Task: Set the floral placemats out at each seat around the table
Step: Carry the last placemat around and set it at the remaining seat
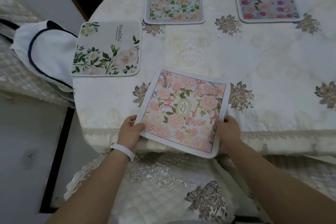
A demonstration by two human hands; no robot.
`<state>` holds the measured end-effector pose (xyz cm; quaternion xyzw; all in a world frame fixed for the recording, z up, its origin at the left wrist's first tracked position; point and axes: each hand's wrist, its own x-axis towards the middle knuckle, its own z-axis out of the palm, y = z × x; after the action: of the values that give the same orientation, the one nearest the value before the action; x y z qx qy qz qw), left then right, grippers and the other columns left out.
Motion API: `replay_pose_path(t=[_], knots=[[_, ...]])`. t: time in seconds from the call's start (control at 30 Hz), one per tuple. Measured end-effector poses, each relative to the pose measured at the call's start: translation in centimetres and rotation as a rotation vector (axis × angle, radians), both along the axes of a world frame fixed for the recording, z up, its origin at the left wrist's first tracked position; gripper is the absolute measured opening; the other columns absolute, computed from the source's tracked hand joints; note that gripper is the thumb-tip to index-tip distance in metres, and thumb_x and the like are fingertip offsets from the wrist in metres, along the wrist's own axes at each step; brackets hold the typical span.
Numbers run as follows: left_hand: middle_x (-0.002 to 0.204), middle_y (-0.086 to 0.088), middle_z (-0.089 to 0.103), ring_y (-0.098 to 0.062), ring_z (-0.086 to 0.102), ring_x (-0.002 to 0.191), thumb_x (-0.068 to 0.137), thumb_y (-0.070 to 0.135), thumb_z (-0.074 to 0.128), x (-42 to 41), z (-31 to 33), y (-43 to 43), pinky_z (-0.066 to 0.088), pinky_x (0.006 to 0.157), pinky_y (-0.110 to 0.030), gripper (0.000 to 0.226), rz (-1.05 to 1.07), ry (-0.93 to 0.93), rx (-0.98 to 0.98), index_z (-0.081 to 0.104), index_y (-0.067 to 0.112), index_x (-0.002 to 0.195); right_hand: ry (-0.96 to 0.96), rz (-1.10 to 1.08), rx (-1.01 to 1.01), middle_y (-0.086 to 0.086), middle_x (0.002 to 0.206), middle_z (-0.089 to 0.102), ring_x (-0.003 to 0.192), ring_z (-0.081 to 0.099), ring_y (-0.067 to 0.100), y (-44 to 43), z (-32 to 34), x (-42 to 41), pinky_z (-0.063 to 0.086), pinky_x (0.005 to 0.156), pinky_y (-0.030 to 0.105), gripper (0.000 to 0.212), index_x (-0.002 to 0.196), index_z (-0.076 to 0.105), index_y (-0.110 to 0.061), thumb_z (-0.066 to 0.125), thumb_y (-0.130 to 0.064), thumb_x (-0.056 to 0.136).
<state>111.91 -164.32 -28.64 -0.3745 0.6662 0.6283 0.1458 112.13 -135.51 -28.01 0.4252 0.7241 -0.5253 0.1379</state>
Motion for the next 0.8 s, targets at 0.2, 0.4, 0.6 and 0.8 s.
replay_pose_path(t=[0.2, 0.4, 0.6, 0.8], knots=[[0.113, -0.013, 0.067, -0.031, 0.066, 0.101, 0.088, -0.010, 0.054, 1.5, 0.3, -0.9, 0.060, 0.078, -0.043, 0.036, 0.083, 0.098, 0.139, 0.052, 0.008, 0.118, -0.030, -0.156, -0.229, 0.008, 0.098, 0.065, 0.085, 0.065, 0.024, -5.4, -0.5, 3.0, 0.057, 0.060, 0.036, 0.020, 0.110, 0.055, -0.011, 0.048, -0.001, 0.094], [0.107, 0.004, 0.065, -0.018, 0.064, 0.099, 0.088, -0.004, 0.057, 3.1, 1.0, 0.0, 0.055, 0.083, -0.039, 0.049, -0.107, 0.163, -0.056, 0.043, 0.029, 0.122, 0.004, -0.172, -0.428, 0.012, 0.108, 0.066, 0.094, 0.068, 0.033, -10.0, -0.6, 4.3, 0.062, 0.067, 0.047, 0.026, 0.119, 0.052, -0.011, 0.052, -0.002, 0.094], [0.105, 0.003, 0.063, -0.018, 0.063, 0.093, 0.088, -0.002, 0.056, 3.5, 1.5, 0.1, 0.051, 0.072, -0.028, 0.047, -0.080, 0.191, -0.135, 0.044, 0.018, 0.129, -0.040, -0.017, -0.372, 0.016, 0.100, 0.068, 0.079, 0.067, 0.026, -12.1, 1.0, 5.6, 0.058, 0.056, 0.032, 0.012, 0.108, 0.053, -0.011, 0.051, -0.008, 0.097], [0.105, 0.002, 0.061, -0.026, 0.060, 0.097, 0.086, -0.010, 0.049, 2.5, 1.6, -1.2, 0.052, 0.068, -0.027, 0.048, -0.037, 0.177, -0.107, 0.045, 0.016, 0.127, -0.216, 0.390, -0.365, 0.015, 0.083, 0.070, 0.061, 0.066, 0.024, -12.2, 4.7, 3.8, 0.048, 0.053, 0.032, 0.011, 0.098, 0.058, -0.006, 0.055, -0.016, 0.094]])
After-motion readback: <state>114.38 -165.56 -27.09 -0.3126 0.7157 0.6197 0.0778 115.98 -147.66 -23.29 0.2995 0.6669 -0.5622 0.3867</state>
